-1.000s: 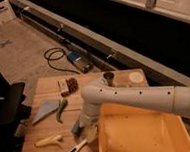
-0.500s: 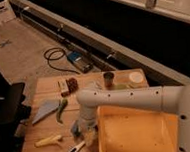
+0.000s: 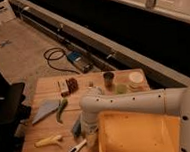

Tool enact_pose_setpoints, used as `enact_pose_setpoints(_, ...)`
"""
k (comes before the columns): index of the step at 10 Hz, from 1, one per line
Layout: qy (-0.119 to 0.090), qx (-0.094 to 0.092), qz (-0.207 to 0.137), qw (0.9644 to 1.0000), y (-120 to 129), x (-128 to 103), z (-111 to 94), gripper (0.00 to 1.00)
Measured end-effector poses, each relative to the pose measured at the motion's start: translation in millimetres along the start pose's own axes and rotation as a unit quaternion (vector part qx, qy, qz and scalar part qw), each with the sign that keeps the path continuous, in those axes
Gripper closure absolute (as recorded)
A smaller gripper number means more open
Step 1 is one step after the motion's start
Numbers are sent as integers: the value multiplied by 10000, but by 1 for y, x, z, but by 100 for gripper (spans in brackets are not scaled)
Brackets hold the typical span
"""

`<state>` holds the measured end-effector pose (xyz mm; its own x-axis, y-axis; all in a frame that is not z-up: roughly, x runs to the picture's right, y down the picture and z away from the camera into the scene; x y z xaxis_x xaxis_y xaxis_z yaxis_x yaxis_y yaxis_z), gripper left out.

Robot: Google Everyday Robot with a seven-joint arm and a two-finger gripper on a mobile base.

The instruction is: Place brush in paper cup

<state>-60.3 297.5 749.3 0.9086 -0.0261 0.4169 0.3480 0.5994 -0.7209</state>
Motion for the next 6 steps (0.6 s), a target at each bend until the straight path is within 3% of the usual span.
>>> enact_pose_setpoints(3, 40, 213, 134, 9997, -3, 6, 9, 41)
enact_pose_setpoints(6, 28, 264, 147, 9995, -3, 6, 9, 68)
